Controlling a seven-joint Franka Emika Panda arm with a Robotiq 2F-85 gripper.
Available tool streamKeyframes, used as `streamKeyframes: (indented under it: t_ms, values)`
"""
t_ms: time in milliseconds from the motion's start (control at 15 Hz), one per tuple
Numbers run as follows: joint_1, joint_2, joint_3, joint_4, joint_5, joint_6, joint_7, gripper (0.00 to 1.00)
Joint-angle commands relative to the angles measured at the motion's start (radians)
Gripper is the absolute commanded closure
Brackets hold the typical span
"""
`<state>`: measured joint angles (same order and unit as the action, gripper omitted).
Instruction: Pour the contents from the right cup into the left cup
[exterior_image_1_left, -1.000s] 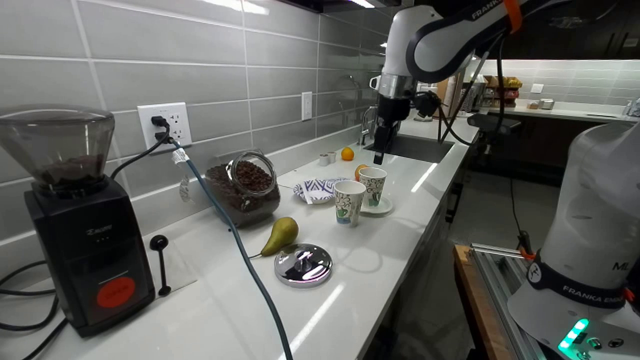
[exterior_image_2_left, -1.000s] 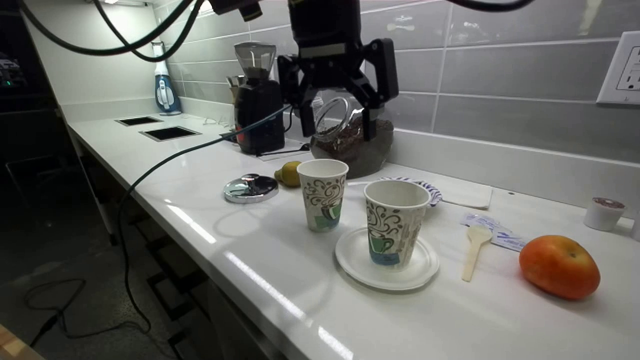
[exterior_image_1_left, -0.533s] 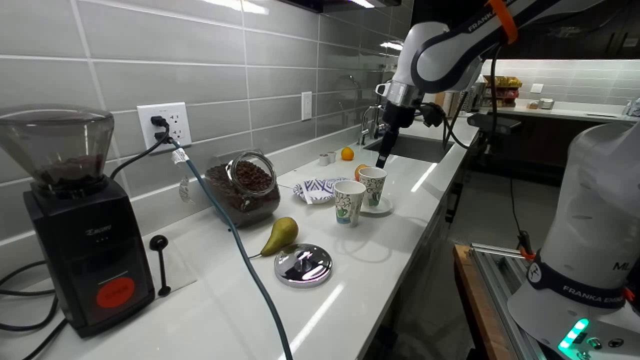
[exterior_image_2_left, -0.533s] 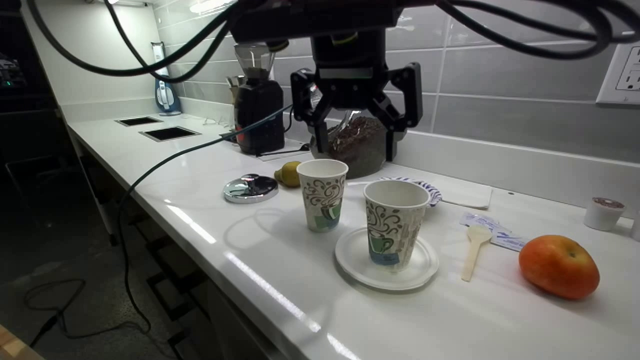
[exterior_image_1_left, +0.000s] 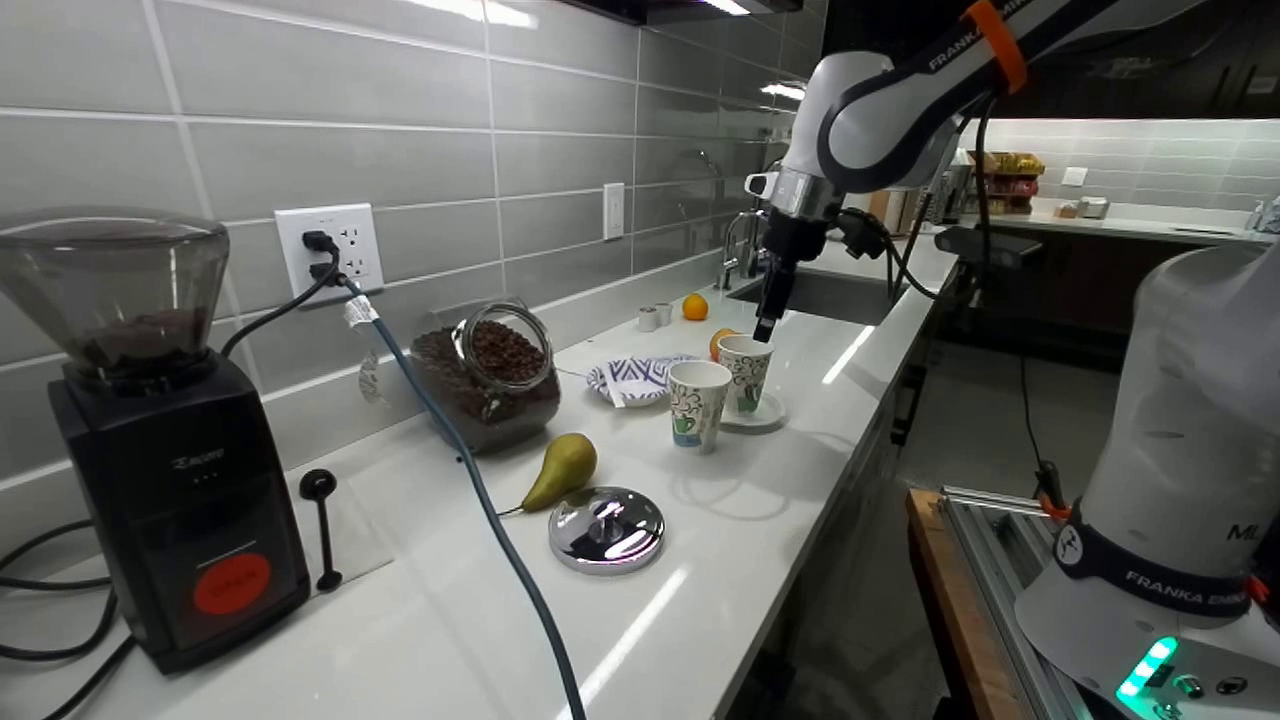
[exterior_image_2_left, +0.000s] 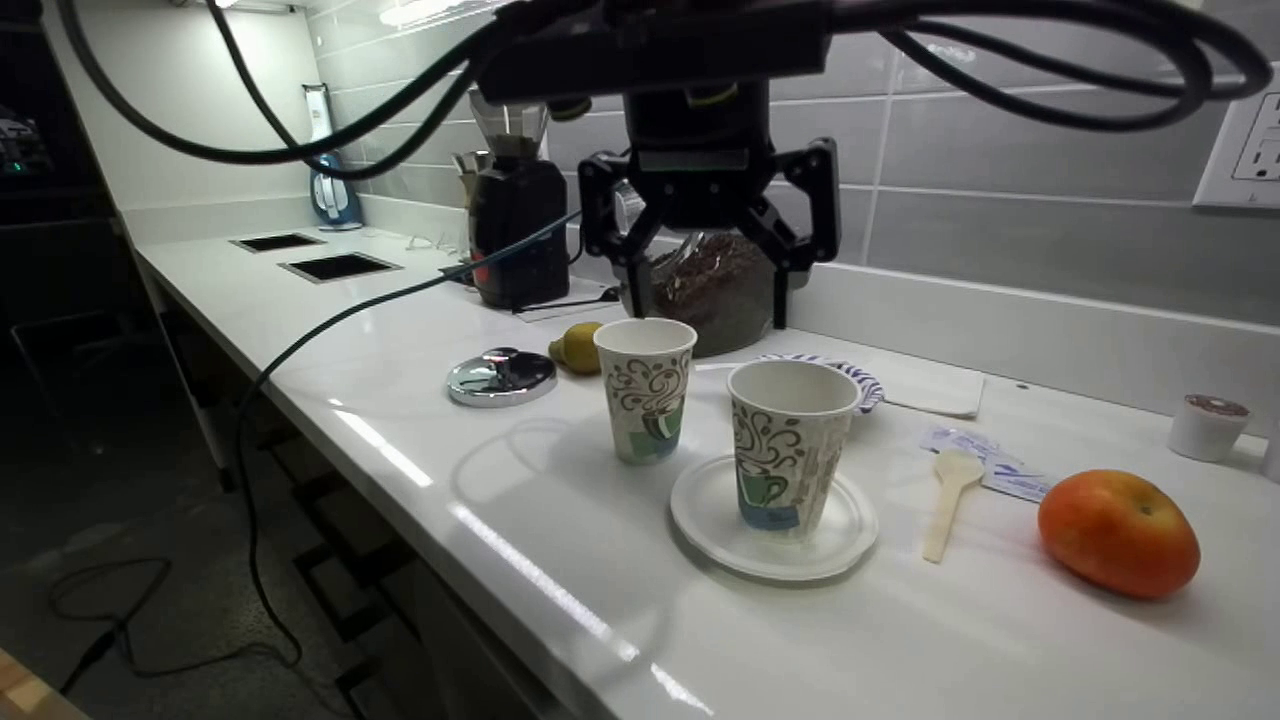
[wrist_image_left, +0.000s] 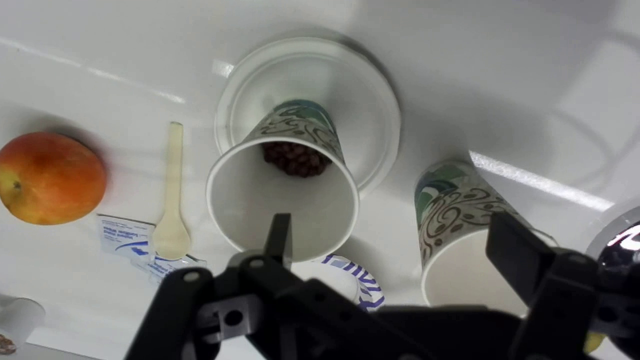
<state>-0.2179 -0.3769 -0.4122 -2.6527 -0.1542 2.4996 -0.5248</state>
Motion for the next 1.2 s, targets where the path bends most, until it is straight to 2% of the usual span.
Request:
streamKeyframes:
  t_ms: [0, 333, 467, 533, 600, 800, 1067, 1133]
  values:
    - [0.048, 0.050, -0.059, 0.006, 0.073, 0.042, -0.189, 0.00]
    - [0.076, 0.120, -0.086, 0.001, 0.165, 0.105, -0.382, 0.01]
    - [0.073, 0.147, -0.083, 0.002, 0.191, 0.118, -0.431, 0.06]
    - [0.069, 0.159, -0.080, 0.002, 0.203, 0.121, -0.450, 0.17]
    - [0.068, 0.172, -0.078, 0.002, 0.218, 0.127, -0.474, 0.18]
    - [0.055, 0.202, -0.065, 0.003, 0.241, 0.133, -0.513, 0.43]
    - [0.034, 0.221, -0.046, 0.004, 0.228, 0.140, -0.517, 0.60]
    - [0.028, 0.223, -0.042, 0.004, 0.223, 0.142, -0.513, 0.60]
